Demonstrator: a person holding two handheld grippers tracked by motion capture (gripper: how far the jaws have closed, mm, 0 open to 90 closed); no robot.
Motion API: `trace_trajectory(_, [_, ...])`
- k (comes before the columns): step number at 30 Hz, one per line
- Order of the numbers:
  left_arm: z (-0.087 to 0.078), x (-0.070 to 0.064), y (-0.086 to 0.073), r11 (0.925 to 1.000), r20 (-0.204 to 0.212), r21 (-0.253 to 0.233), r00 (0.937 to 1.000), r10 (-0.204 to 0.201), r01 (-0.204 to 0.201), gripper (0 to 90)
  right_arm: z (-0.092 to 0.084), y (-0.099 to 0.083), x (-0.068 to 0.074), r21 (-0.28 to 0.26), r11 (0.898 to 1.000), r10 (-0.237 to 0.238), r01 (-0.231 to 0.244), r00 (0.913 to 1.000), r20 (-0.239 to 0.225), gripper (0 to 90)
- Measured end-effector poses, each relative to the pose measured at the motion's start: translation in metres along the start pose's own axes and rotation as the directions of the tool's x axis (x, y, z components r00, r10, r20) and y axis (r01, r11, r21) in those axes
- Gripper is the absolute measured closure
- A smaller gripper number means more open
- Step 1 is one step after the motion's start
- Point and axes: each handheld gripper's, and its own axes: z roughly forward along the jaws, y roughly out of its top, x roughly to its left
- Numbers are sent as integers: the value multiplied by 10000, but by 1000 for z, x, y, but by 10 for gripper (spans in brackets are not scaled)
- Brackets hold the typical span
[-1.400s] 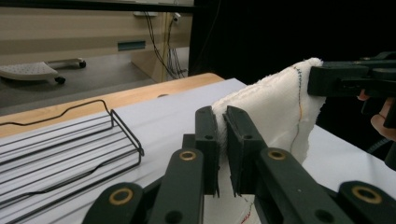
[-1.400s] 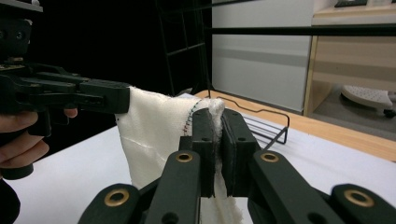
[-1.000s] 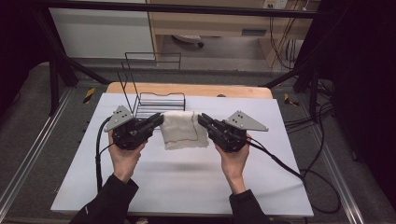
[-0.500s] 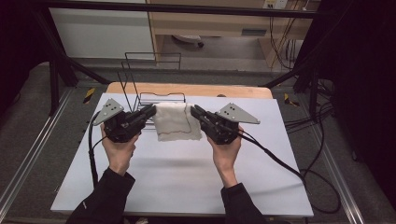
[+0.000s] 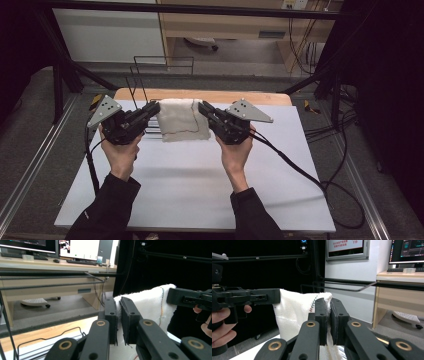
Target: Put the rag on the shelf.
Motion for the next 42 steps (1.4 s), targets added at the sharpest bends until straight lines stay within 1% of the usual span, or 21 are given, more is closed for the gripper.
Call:
trace_trajectory(3, [-1, 3, 4, 9999, -45, -120, 10000, -56, 56, 836, 4, 4, 2, -52, 10000, -76, 76, 10000, -4, 853])
trace_trajectory(6, [-1, 5, 8, 9997, -136, -242, 9999, -31, 27, 837, 7, 10, 4, -108, 9998, -188, 188, 9998, 3, 853])
trace_trajectory(11, [-3, 10, 17, 9989, -203, -478, 9998, -29, 20, 837, 13, 20, 7, -295, 9993, -236, 235, 9997, -17, 853])
trace_trajectory(13, [-3, 12, 21, 9984, -257, -569, 9997, -29, 15, 837, 17, 23, 8, -349, 9993, -158, 157, 9999, -39, 853])
trace_trajectory(19, [-4, 19, 30, 9976, -383, -699, 9993, 3, -30, 836, 27, 32, 9, -455, 9987, -232, 230, 9997, -51, 853])
trace_trajectory(21, [-3, 21, 33, 9974, -475, -709, 9988, 70, -103, 837, 30, 34, 9, -429, 9988, -238, 237, 9997, -34, 853])
trace_trajectory(25, [-2, 26, 40, 9964, -521, -851, 9986, 11, -56, 836, 38, 39, 8, -521, 9986, -63, 60, 10000, -64, 853])
trace_trajectory(31, [-2, 32, 52, 9951, -571, -988, 9984, 15, -72, 836, 46, 49, 8, -712, 9975, 7, -12, 10000, -76, 852])
trace_trajectory(39, [-2, 37, 68, 9924, -681, -1219, 9976, 79, -162, 836, 56, 64, 9, -806, 9966, -197, 192, 9998, -57, 853])
trace_trajectory(42, [-2, 38, 72, 9910, -748, -1323, 9971, 99, -198, 836, 59, 69, 9, -910, 9957, -149, 145, 9999, -40, 853])
